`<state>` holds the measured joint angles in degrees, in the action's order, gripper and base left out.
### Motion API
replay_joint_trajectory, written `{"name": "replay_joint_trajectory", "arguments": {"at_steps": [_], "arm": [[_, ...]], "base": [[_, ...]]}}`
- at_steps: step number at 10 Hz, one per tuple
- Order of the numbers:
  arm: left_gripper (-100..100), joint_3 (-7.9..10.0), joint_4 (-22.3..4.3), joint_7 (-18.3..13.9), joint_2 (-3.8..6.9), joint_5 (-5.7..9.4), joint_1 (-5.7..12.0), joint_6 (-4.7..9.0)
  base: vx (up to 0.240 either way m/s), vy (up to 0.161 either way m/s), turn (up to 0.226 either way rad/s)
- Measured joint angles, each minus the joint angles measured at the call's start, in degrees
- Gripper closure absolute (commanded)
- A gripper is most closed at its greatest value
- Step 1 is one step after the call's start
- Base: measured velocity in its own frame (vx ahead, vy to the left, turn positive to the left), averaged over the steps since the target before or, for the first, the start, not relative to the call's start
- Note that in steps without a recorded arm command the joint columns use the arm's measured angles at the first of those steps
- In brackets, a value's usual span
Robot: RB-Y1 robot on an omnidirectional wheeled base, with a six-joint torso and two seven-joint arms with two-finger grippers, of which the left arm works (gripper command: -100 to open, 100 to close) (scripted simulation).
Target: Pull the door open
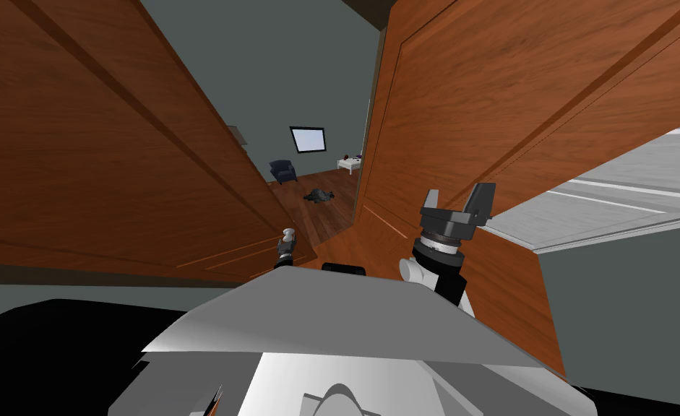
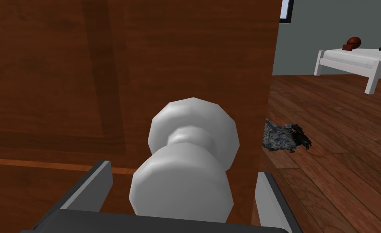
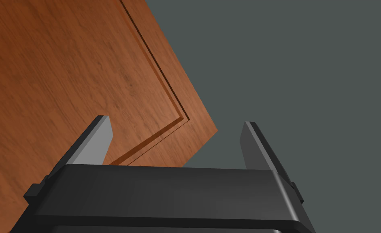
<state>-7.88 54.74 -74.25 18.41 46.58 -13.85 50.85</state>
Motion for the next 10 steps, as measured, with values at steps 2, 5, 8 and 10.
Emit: {"name": "replay_joint_trajectory", "arguments": {"at_steps": [2,5,8,10], "arm": [[100,0.11,-0.04,-0.13,0.12,0.05,-0.01,0.01],[100,0.01,-0.04,0.06,0.06,-0.02,0.01,-0.05],[100,-0.49,0.13,-0.55,0.66,-0.22,-0.21,0.12],[100,-1.67,-0.01,-2.02,1.5,-0.73,-0.21,0.6]], "base": [[-0.016,0.003,0.01],[-0.008,0.0,-0.005],[-0.119,0.024,-0.099],[-0.183,0.005,-0.103]]}}
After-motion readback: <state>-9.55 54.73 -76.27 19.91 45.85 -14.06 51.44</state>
